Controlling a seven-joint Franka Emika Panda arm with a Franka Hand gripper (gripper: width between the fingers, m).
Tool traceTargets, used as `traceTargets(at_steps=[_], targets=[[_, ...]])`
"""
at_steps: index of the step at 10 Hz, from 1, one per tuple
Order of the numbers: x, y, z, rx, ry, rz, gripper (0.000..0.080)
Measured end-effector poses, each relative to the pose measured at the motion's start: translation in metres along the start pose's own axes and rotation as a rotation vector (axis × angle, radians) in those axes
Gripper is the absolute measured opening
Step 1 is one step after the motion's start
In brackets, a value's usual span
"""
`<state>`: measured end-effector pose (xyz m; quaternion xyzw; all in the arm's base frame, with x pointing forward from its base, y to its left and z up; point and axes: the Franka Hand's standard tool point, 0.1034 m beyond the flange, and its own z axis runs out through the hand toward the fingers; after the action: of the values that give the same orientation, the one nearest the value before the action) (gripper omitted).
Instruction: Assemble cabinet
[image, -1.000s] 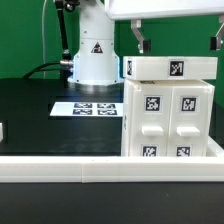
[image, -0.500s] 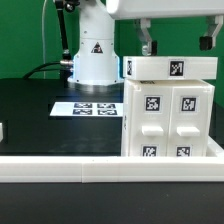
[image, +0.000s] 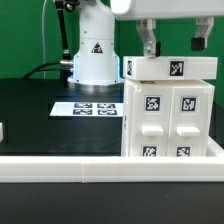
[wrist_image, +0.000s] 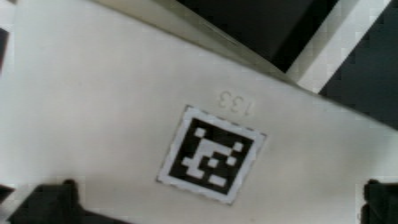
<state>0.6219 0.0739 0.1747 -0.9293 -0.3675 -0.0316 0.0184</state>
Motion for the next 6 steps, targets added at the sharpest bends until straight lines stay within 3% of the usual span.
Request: traceTargets(at_steps=[3, 6], targets=[[-0.0076, 0.0028, 0.0067, -0.010, -0.011, -0.347, 0.0797], [-0.0116, 0.0044, 0.0100, -0.040, -0.082, -0.634, 0.0797]])
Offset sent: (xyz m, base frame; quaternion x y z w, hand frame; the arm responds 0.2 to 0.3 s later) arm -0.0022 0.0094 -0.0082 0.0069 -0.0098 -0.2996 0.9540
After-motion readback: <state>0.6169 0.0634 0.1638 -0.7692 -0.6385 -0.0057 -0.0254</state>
